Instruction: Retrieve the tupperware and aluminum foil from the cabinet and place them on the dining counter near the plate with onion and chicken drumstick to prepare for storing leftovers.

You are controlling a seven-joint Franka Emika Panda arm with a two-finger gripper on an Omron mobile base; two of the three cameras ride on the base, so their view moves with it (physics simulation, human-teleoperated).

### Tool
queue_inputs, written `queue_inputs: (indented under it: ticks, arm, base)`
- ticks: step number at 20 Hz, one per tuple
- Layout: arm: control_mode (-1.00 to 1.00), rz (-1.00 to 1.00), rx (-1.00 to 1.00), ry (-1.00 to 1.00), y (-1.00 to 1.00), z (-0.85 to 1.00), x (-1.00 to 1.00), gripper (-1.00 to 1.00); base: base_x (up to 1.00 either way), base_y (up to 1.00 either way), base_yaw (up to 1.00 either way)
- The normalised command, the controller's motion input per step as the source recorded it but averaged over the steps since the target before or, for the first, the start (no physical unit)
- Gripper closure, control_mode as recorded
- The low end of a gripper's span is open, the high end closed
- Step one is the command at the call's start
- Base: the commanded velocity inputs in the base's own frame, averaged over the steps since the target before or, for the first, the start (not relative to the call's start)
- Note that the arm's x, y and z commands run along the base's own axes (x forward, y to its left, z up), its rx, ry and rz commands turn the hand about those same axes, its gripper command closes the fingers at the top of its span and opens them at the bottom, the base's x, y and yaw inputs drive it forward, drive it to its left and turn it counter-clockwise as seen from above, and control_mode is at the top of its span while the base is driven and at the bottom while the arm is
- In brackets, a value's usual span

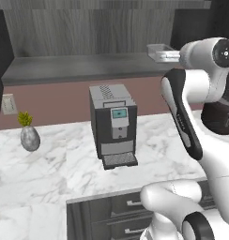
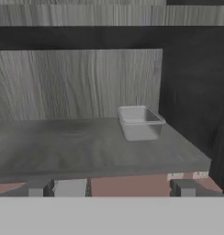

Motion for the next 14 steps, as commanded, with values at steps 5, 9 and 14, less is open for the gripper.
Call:
queue_inputs:
  ticks: [5, 9, 14]
  arm:
    - [-1.0, 0.02, 0.0, 0.08, 0.0, 0.09, 0.55, -1.0]
    - [-1.0, 0.01, 0.0, 0.09, -0.03, 0.0, 0.65, -1.0]
    - [-1.0, 0.0, 0.0, 0.08, -0.09, -0.04, 0.75, -1.0]
  base:
    - [0.0, 0.0, 0.0]
    - [0.0, 0.0, 0.0]
    - [0.0, 0.0, 0.0]
